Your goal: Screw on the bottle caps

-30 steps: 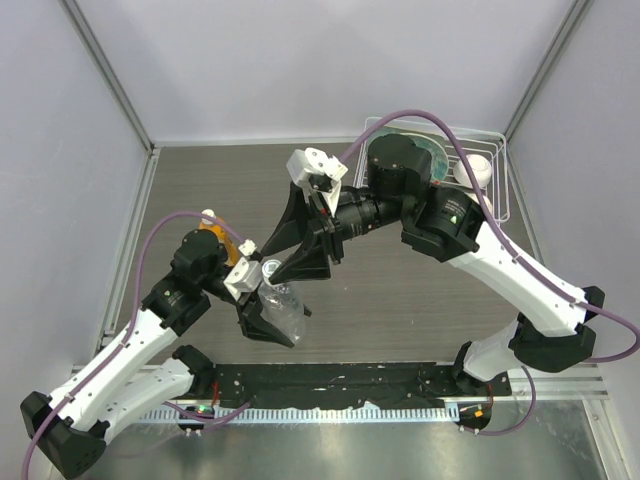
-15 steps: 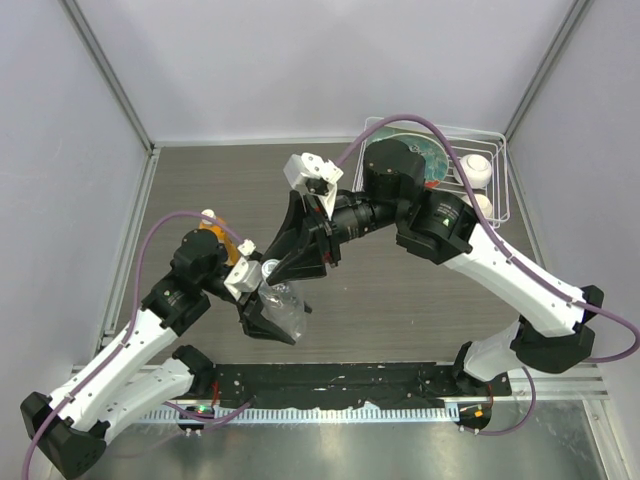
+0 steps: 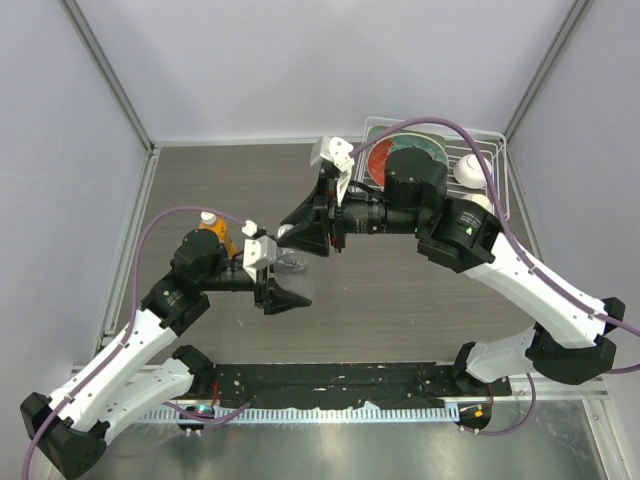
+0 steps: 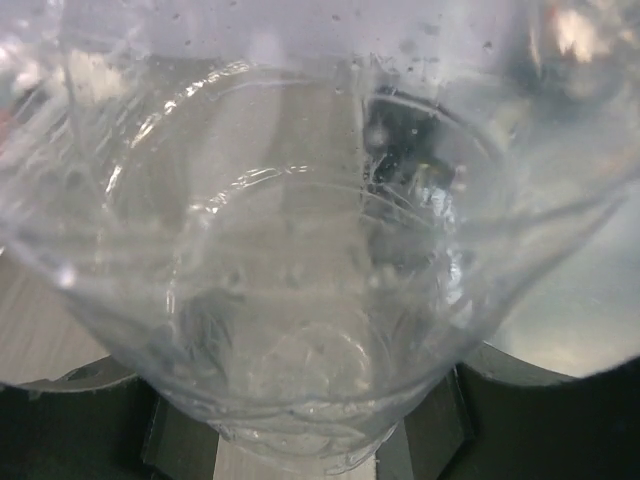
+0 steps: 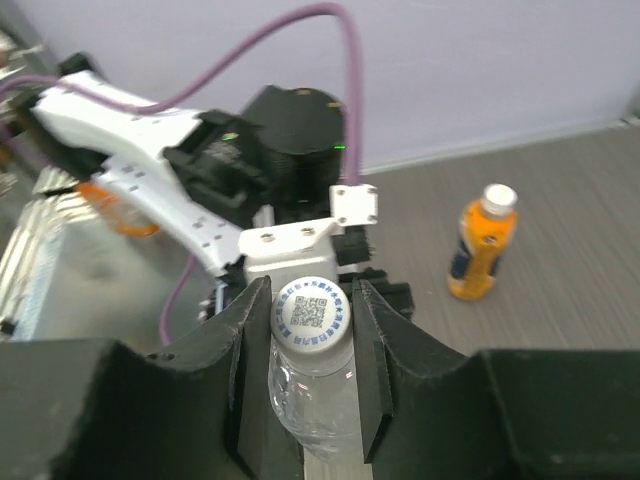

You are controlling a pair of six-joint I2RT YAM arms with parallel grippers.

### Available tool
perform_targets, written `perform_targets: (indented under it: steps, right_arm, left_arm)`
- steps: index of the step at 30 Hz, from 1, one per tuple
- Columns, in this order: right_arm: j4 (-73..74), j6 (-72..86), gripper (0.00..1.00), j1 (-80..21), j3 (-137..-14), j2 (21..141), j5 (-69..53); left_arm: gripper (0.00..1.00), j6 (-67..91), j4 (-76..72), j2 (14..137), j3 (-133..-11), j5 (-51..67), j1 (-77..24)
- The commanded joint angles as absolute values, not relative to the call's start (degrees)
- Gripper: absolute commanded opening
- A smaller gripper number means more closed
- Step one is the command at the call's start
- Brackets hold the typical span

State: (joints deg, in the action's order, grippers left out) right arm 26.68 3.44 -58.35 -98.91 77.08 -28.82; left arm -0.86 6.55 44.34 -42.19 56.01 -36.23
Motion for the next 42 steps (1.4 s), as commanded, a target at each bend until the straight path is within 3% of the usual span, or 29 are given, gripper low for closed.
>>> perform_targets:
  steps: [1, 21, 25, 29, 32, 37, 42]
  right_arm:
    - [33.75, 6.06, 0.01, -58.10, -97.47, 80.33, -6.99]
    - [42.02, 19.87, 0.01, -67.41, -112.06, 97.46, 45.96]
    - [38.94, 18.55, 0.05, -68.12, -113.90, 98.35, 46.06]
    - [37.79, 16.18, 0.37, -68.11, -120.22, 99.75, 42.82]
    - [38.40, 12.93, 0.53, -68.03, -127.16, 100.63, 36.33]
    - [39.54, 10.98, 0.61, -67.33, -131.39, 97.57, 23.40]
    - [41.31, 11.34, 0.67, -64.69, -129.12, 90.28, 6.99]
  left_arm:
    - [0.00, -1.41, 1.94, 43.42, -45.79, 38.16, -36.30]
    - [0.00, 3.43, -4.13, 42.80, -44.21, -7.90, -36.21]
    - [0.00, 3.86, -3.78, 42.72, -43.51, -9.05, -36.04]
    - [0.00, 5.44, -2.90, 42.45, -42.54, -5.63, -35.95]
    - [0.00, 6.15, -2.29, 42.54, -41.84, -0.19, -35.86]
    - [0.00, 5.71, -1.58, 42.10, -40.69, 16.84, -35.77]
    - [0.00, 5.63, -1.14, 42.19, -40.43, 25.47, -35.77]
